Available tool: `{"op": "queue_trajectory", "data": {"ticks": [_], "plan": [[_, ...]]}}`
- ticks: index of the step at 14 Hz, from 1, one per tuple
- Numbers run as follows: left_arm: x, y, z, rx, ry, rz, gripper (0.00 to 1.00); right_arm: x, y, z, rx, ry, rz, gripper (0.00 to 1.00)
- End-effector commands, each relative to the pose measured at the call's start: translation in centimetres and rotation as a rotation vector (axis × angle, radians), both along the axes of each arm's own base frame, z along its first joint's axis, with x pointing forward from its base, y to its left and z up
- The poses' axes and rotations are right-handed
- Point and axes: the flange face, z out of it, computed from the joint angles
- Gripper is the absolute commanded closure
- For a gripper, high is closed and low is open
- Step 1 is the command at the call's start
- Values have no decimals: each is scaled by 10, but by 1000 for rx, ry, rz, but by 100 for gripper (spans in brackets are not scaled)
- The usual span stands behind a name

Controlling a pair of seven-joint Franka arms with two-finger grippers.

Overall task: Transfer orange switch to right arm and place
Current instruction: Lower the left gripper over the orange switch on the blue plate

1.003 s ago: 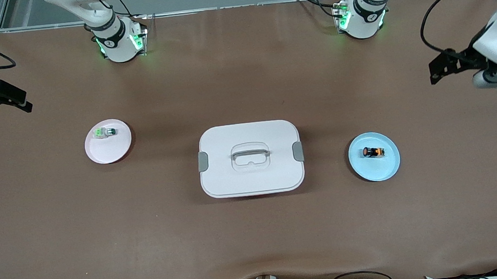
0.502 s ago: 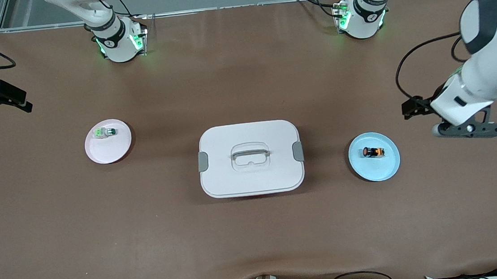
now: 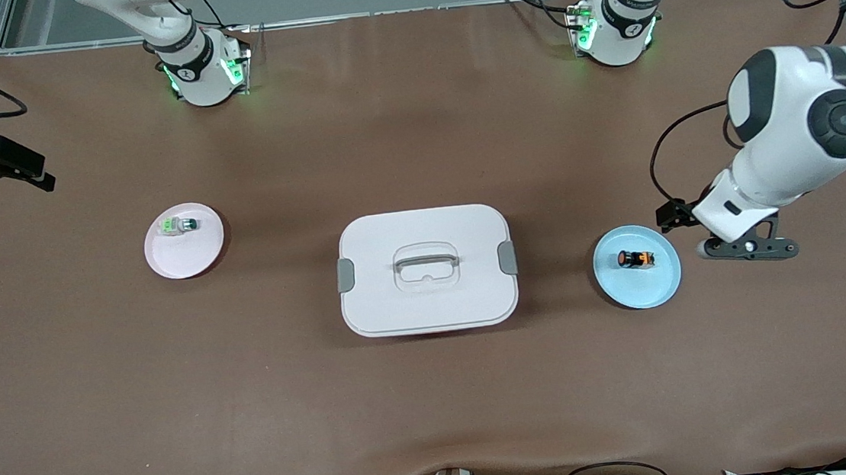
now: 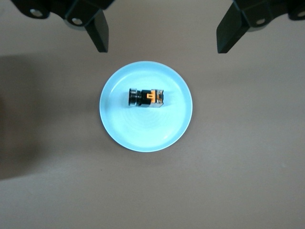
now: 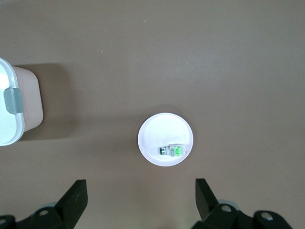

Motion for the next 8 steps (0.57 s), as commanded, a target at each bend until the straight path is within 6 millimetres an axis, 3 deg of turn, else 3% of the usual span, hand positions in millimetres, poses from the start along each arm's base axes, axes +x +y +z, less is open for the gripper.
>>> {"op": "queue_trajectory", "data": {"ticks": [1,4,8], "plan": [[-5,1,-31,-6,-21,-5,0,-5,-1,2,6,1,-11,0],[0,1,-60,-6,-11,-5,0,-6,-2,3,5,0,-13,0],[3,1,-85,-5,1,-7,0,-6,-2,3,6,0,-13,0]]}}
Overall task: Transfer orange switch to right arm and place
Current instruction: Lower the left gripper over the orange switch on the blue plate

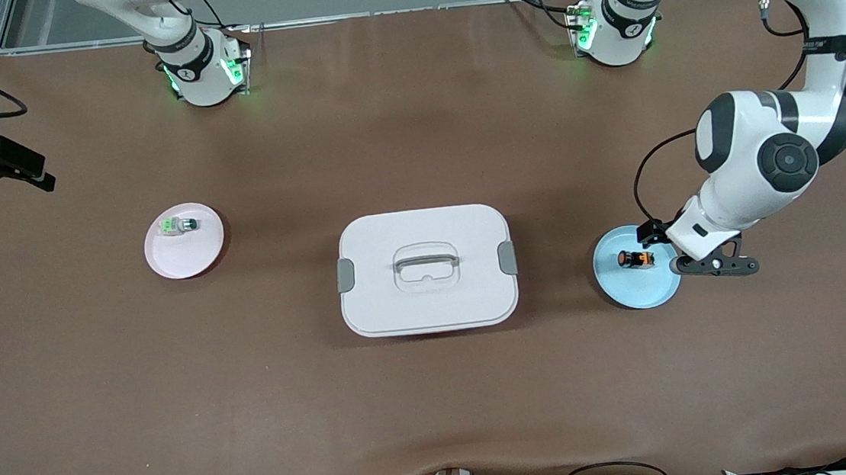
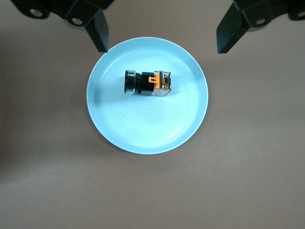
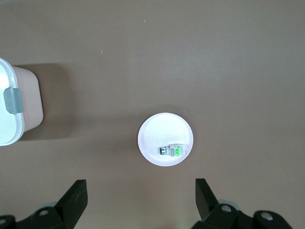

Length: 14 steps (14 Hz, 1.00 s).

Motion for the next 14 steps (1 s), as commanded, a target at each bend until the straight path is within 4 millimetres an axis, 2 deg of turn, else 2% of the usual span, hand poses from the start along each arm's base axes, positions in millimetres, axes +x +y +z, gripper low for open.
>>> {"op": "queue_trajectory", "data": {"ticks": [1,6,9,14], "plan": [[3,1,-13,-1,-10,-7,0,-6,-2,3,6,-1,-13,0],[-4,1,-51,-11,-31,-8,0,-5,-2,1,5,5,-13,0],[-4,-1,-81,-13,-25,-11,0,-6,-2,3,6,2,-12,0],[-12,-1,-98,-11,1,-11,0,-5,-2,1,7,5,-11,0]]}}
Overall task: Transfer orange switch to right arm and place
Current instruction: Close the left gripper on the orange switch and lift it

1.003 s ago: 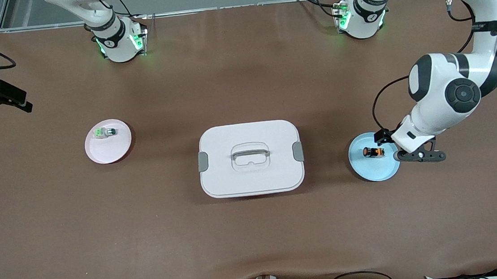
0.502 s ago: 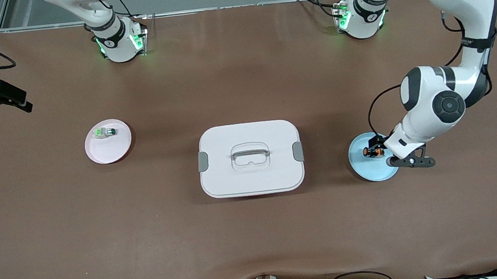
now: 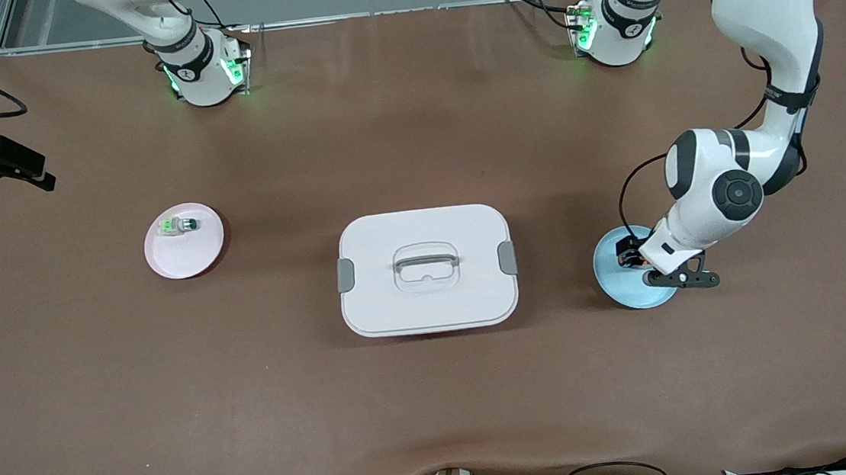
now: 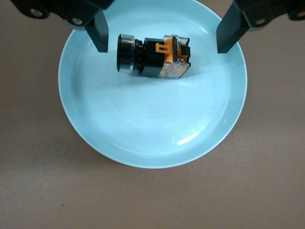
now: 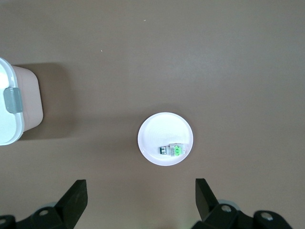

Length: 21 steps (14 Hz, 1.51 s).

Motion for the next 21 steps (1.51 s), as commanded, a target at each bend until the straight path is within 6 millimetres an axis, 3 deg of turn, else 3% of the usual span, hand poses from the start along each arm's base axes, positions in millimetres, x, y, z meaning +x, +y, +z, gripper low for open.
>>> {"op": "queue_trajectory", "data": {"ticks": [1,4,8,9,10,11,12,15,19,21], "plan": [[-5,1,-8,-1,7,-7,0,-6,-2,2,7,1,-9,0],[-6,-3,-27,-8,-1,-9,0,-5,-2,2,7,3,-9,0],[-6,-4,-35,-10,-2,-11,0,-6,-2,3,7,0,-9,0],[-6,-6,-35,-11,-2,-15,31,-5,-2,2,7,3,-9,0],[-6,-10,-33,-13,-3,-21,69,-6,-2,2,7,1,-9,0],[-6,-11,-31,-15,-8,-22,92,-6,-2,2,7,1,-9,0],[-4,-12,-25,-16,-12,-14,100,-5,-2,2,7,1,-9,0],[2,-16,14,-35,-29,13,100,-5,-2,1,7,3,-9,0],[13,-36,81,-113,4,61,100,-5,-3,1,7,3,-11,0],[14,-43,104,-130,4,89,100,-5,-5,2,7,1,-14,0]]}}
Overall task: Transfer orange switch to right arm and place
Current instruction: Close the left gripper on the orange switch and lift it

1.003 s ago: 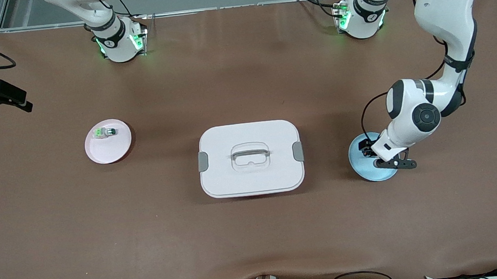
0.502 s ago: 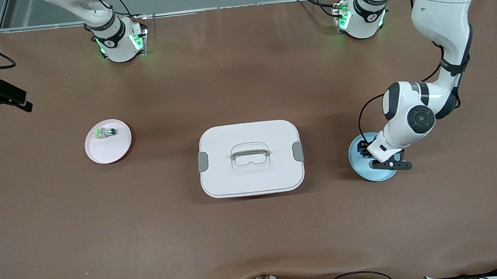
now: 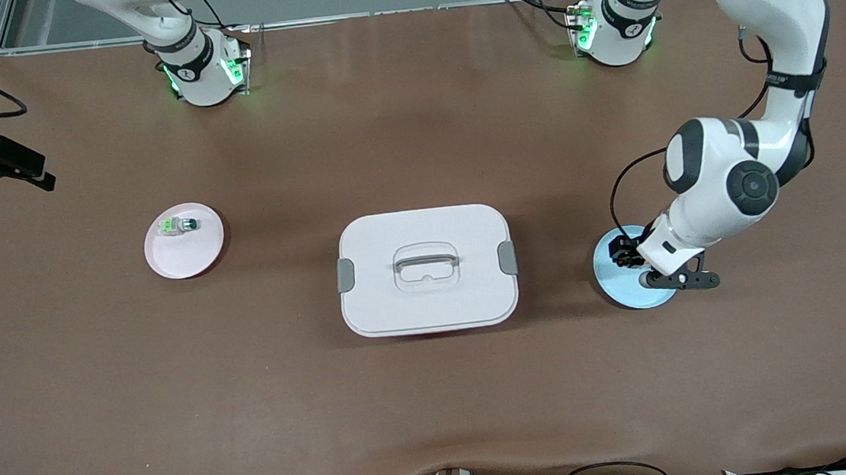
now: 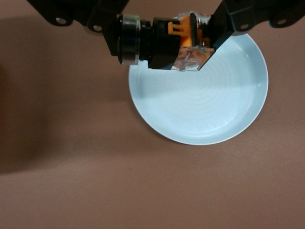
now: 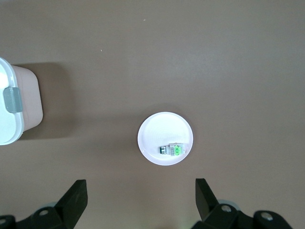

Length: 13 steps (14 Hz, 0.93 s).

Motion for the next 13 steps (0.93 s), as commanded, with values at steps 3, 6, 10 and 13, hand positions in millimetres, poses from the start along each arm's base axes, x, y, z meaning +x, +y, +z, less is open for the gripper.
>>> {"op": "queue_trajectory", "data": {"ticks": [3,6,10,13], "plan": [[-4,-33,56,-34,3,89,100,-5,-11,3,7,-2,-25,0],[-4,-65,92,-47,31,136,100,-5,-12,4,0,-8,-29,0],[-8,-105,128,-73,33,186,100,-3,-12,7,-7,-29,-34,0],[-15,-134,143,-96,30,241,100,0,-13,8,8,-38,-55,0]]}}
